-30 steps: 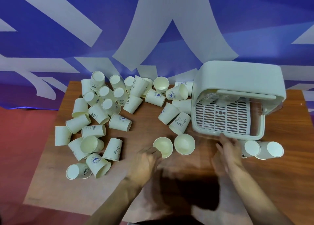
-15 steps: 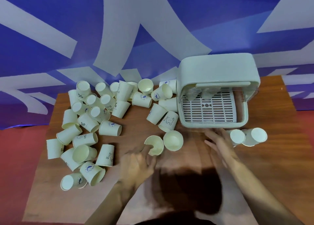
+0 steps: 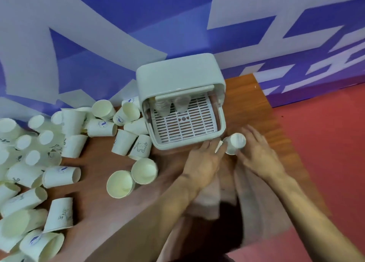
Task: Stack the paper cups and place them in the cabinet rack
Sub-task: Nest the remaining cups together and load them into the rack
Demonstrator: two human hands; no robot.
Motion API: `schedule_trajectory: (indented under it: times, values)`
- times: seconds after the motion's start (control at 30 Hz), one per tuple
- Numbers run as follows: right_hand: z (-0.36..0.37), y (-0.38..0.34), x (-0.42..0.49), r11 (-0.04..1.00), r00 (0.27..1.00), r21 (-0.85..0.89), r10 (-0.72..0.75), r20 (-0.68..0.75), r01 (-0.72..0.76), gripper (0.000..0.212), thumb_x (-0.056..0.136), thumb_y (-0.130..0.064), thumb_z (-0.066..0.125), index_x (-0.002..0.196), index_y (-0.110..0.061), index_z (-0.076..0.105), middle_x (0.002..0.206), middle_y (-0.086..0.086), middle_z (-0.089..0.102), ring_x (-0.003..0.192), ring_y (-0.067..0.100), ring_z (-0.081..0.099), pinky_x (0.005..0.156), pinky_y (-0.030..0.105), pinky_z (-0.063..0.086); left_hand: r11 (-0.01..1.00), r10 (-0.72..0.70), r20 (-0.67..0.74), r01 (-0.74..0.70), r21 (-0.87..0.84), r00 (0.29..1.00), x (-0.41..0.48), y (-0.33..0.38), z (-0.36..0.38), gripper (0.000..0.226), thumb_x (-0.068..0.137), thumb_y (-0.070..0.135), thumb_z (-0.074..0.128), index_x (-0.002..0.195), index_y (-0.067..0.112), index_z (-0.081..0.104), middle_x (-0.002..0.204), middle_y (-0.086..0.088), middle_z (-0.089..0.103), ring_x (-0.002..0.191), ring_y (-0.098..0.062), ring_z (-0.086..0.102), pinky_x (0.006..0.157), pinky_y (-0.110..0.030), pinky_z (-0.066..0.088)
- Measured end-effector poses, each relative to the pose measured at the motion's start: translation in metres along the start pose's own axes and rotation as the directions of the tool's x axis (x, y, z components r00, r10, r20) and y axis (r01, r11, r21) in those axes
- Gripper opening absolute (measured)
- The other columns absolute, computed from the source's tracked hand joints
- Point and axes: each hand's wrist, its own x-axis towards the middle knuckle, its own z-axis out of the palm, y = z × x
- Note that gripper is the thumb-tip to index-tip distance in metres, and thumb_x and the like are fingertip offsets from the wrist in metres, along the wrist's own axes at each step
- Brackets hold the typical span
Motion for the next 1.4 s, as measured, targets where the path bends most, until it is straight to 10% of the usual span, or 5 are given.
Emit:
schedule_trajectory:
  times: [0.57,0.77,0.9,1.07,1.4]
  values:
    - [0.035,-0.005,-0.015,0.994,0.997,0.099,-0.037,-0.068,0.043,0.055,0.079,-0.035,0.075,0.129,-0.025,0.053,0.124,-0.008,0.042,0.098,0.026,0.061,0.067,0.037,0.051,0.989,-0.136,0.01,0.135,0.062,0.991,-0.011,-0.009,0.016,0.043,0.072,0.027,0.071,0.11,0.017,0.052,0.116,-0.008,0.05,0.093,-0.025,0.056,0.048,-0.033,0.049]
    - [0.066,-0.005,-0.056,0.986,0.987,0.049,-0.158,0.003,0.158,0.059,0.078,-0.068,0.065,0.121,-0.029,0.05,0.149,-0.016,0.032,0.099,0.01,0.063,0.066,0.033,0.056,0.978,-0.164,0.07,0.153,0.143,0.984,-0.051,-0.016,0.026,0.049,0.071,0.042,0.07,0.107,0.013,0.052,0.112,-0.01,0.054,0.089,-0.028,0.056,0.054,-0.038,0.051]
    - [0.073,-0.008,-0.045,0.984,0.99,0.11,-0.14,-0.012,0.14,0.038,0.088,-0.046,0.064,0.119,-0.03,0.049,0.153,-0.02,0.03,0.087,0.007,0.064,0.064,0.034,0.056,0.963,-0.269,0.123,0.262,0.067,0.955,-0.057,-0.018,0.032,0.052,0.081,0.053,0.059,0.112,0.012,0.055,0.112,-0.006,0.054,0.094,-0.025,0.057,0.061,-0.036,0.05]
    - [0.067,-0.024,-0.031,0.978,0.99,0.204,0.022,0.142,-0.051,0.07,0.082,-0.038,0.072,0.138,-0.039,0.031,0.106,-0.017,0.063,0.089,0.011,0.065,0.077,0.032,0.05,0.932,-0.357,0.217,0.363,0.014,0.909,-0.043,-0.019,0.026,0.075,0.084,0.036,0.064,0.146,0.02,0.027,0.147,-0.005,0.028,0.114,-0.027,0.053,0.078,-0.04,0.052]
    - [0.056,-0.042,-0.037,0.987,0.987,0.017,-0.161,-0.015,0.161,0.015,0.084,-0.036,0.07,0.099,-0.037,0.066,0.097,-0.018,0.069,0.086,0.013,0.069,0.062,0.029,0.046,0.966,-0.243,0.067,0.236,0.108,0.968,-0.062,-0.024,0.006,0.027,0.051,0.024,0.084,0.067,0.022,0.062,0.057,0.002,0.06,0.049,-0.021,0.059,0.042,-0.023,0.035]
